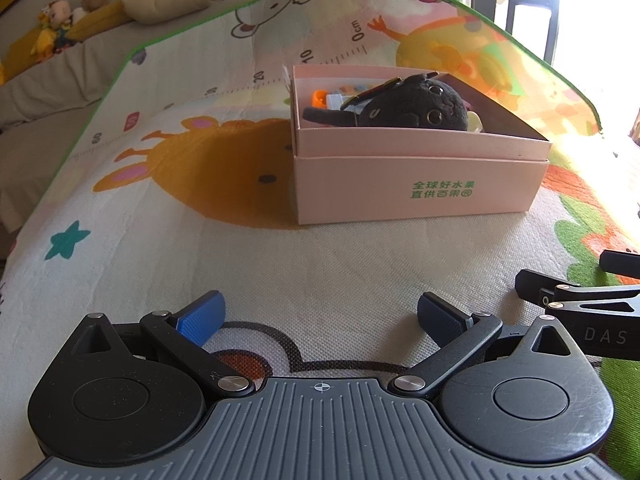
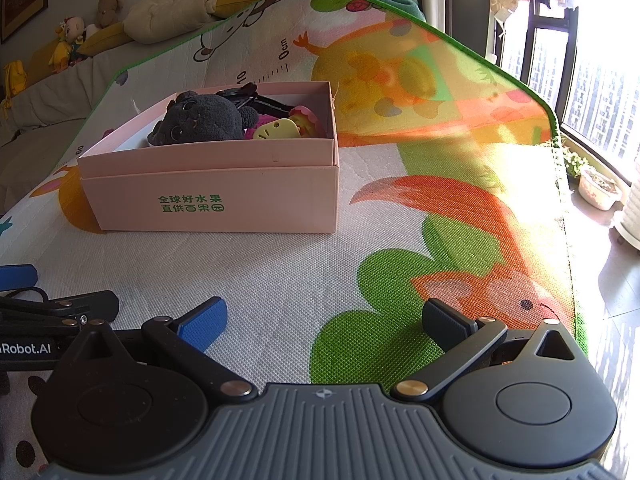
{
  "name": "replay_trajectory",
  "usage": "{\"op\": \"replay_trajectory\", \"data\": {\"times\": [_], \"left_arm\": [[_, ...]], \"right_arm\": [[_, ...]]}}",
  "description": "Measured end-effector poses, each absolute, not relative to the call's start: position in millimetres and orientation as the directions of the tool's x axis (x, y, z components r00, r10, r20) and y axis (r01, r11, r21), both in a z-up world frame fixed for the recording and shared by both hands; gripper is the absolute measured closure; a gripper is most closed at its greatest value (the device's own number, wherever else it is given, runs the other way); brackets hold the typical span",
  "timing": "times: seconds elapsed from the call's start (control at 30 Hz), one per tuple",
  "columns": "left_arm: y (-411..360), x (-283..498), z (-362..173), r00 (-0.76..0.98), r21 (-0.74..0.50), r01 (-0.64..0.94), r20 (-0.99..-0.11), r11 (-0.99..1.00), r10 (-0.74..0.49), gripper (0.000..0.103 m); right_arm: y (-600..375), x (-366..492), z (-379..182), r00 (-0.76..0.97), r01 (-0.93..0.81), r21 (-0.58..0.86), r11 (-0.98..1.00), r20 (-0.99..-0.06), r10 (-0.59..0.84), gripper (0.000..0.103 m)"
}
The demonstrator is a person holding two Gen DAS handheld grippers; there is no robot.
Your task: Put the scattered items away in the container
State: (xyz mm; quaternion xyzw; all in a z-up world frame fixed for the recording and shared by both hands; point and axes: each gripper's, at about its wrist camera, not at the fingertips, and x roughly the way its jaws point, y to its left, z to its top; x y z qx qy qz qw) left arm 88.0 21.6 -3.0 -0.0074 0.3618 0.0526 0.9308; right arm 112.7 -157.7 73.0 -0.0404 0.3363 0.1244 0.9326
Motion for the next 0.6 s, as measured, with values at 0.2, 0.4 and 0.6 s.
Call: {"op": "replay_trajectory", "data": {"times": [0.2, 0.4, 0.6], "left_arm": [[21.8, 85.2, -3.3, 0.742, 0.017, -0.106, -0.664, 0.994, 0.091, 0.0], [22.0, 85.0, -3.2, 0.744, 0.015, -0.104, -0.663, 0.994, 0.088, 0.0], [21.5, 85.2, -3.0, 0.744, 0.015, -0.104, -0.662, 0.994, 0.088, 0.0]], "right_arm": [[-157.5, 112.7, 72.9, 0.743, -0.259, 0.009, 0.966, -0.637, 0.205, 0.0], [-157.4, 112.6, 72.9, 0.743, -0.259, 0.008, 0.966, -0.637, 0.205, 0.0], [-157.4, 112.6, 72.9, 0.743, -0.259, 0.008, 0.966, -0.637, 0.205, 0.0]]}}
